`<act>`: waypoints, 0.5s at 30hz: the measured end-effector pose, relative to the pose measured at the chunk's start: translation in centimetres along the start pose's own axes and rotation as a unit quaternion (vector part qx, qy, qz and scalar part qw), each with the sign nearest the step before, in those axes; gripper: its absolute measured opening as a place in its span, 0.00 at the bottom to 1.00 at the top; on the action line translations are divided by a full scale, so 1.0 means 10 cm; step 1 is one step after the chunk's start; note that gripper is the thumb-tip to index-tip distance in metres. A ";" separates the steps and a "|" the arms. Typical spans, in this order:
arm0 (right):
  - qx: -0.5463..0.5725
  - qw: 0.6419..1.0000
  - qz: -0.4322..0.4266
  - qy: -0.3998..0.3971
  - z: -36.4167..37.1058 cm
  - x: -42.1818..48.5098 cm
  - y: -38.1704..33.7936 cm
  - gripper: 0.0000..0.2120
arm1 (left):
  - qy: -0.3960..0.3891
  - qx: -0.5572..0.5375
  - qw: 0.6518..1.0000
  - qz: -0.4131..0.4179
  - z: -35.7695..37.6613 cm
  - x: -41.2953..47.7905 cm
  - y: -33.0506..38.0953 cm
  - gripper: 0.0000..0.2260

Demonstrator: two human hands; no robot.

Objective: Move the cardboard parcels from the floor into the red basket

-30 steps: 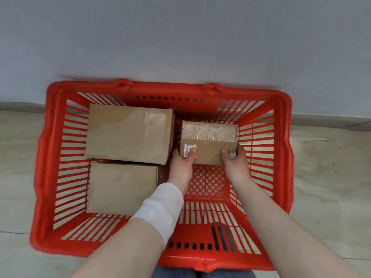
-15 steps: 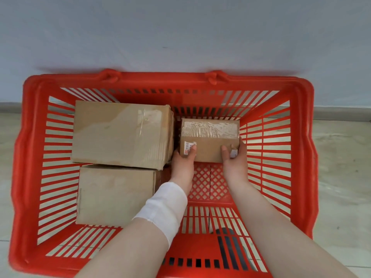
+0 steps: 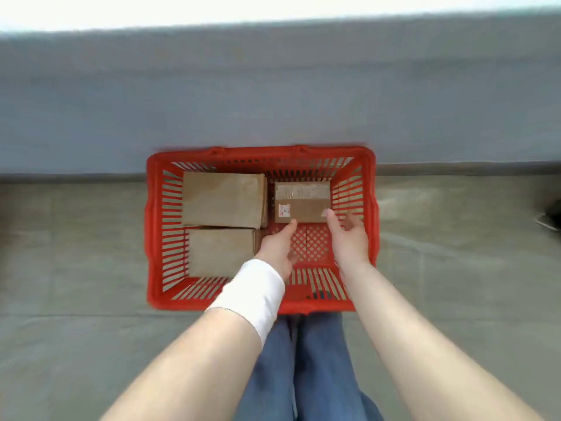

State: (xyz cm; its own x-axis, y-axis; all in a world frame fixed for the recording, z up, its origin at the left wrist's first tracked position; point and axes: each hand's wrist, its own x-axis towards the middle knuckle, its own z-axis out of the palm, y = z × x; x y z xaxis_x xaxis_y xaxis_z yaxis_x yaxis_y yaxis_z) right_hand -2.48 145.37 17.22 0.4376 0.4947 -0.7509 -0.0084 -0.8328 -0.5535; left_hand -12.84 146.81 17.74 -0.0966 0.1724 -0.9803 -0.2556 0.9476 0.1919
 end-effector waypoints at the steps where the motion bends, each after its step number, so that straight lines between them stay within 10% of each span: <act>1: 0.015 1.000 0.011 -0.017 -0.14 -0.28 -0.13 0.29 | -0.010 -0.001 1.000 0.000 -0.02 -0.38 0.04 0.15; 15: 0.172 0.984 -0.039 0.008 -1.76 -3.50 -0.96 0.19 | -0.144 0.063 0.981 0.112 -0.65 -3.72 -0.12 0.20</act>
State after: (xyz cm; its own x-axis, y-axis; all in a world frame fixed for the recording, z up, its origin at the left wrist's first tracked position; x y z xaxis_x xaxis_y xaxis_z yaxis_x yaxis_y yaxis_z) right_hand -1.92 131.67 55.15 0.4628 0.5481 -0.6967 -0.2775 -0.6569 -0.7011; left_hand -15.17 137.53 54.28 0.1429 0.4324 -0.8903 -0.1355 0.8996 0.4152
